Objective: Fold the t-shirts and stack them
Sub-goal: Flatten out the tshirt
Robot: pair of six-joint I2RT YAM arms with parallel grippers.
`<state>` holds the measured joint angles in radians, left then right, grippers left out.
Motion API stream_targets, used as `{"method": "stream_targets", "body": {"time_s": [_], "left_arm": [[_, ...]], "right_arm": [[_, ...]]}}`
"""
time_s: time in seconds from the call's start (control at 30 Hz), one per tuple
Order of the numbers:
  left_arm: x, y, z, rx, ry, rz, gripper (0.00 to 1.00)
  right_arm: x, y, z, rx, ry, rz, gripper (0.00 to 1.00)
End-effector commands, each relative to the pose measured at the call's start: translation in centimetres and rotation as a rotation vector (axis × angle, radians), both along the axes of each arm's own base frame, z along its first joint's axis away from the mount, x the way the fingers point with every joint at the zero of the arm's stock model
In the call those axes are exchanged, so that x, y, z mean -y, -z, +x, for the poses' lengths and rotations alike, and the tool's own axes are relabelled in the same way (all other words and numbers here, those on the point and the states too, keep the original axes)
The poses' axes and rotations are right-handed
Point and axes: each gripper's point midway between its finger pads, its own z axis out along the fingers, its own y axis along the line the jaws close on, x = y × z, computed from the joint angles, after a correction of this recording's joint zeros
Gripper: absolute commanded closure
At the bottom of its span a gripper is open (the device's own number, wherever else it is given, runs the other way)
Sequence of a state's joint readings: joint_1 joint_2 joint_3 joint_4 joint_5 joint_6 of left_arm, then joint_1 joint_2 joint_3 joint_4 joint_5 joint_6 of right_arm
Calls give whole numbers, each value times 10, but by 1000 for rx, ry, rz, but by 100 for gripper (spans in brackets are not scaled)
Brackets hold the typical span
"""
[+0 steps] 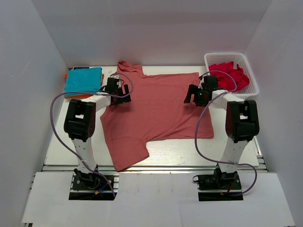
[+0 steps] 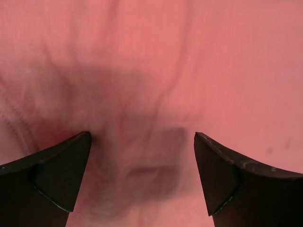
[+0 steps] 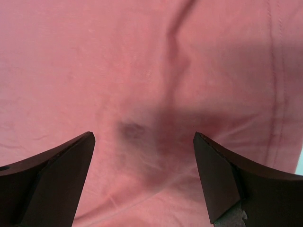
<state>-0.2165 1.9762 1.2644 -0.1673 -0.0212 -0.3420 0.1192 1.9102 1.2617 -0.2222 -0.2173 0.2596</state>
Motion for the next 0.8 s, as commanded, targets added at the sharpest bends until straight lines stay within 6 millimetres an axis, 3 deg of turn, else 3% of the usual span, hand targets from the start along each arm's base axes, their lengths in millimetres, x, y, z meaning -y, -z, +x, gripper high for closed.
{"method": "stream_targets", "body": {"time_s": [0.0, 0.03, 0.1, 0.13, 0.2, 0.23, 0.3, 0.33, 0.43, 0.47, 0.6, 0.63, 0.7, 0.73, 0.77], "left_arm": [[-9, -1, 18, -27, -77, 3, 0], [-17, 6, 20, -51, -111, 11, 0], [-25, 22, 25, -109, -174, 5, 0], [-29, 27, 27, -121, -183, 7, 0], [-31, 26, 37, -123, -202, -24, 0], [-38, 33, 40, -132, -216, -23, 0], [-35, 28, 53, -111, -203, -58, 0], [-37, 33, 57, -111, -200, -73, 0], [-25, 21, 79, -64, -145, -114, 0], [-23, 28, 81, -75, -139, -120, 0], [-7, 12, 100, -33, -43, -164, 0], [-2, 9, 101, -21, -12, -180, 0], [6, -9, 103, 29, 43, -175, 0], [6, -32, 106, 74, 54, -173, 0], [10, -41, 102, 89, 72, -166, 0]], "right_arm": [[10, -3, 10, -10, 73, -28, 10], [14, 9, 14, -41, 95, -45, 10], [18, 14, 13, -89, 113, -74, 10], [22, 28, 16, -121, 125, -95, 10], [23, 30, 22, -147, 131, -96, 10], [24, 32, 37, -144, 139, -92, 10], [26, 42, 37, -190, 149, -91, 10], [27, 36, 46, -170, 155, -85, 10], [32, 33, 67, -137, 184, -85, 10], [33, 39, 69, -146, 188, -86, 10], [33, 24, 83, -111, 158, -83, 10], [28, 10, 86, -72, 119, -89, 10], [24, -1, 86, -34, 71, -110, 10], [16, -20, 89, 27, 34, -119, 10], [17, -31, 85, 49, 30, -132, 10]]}}
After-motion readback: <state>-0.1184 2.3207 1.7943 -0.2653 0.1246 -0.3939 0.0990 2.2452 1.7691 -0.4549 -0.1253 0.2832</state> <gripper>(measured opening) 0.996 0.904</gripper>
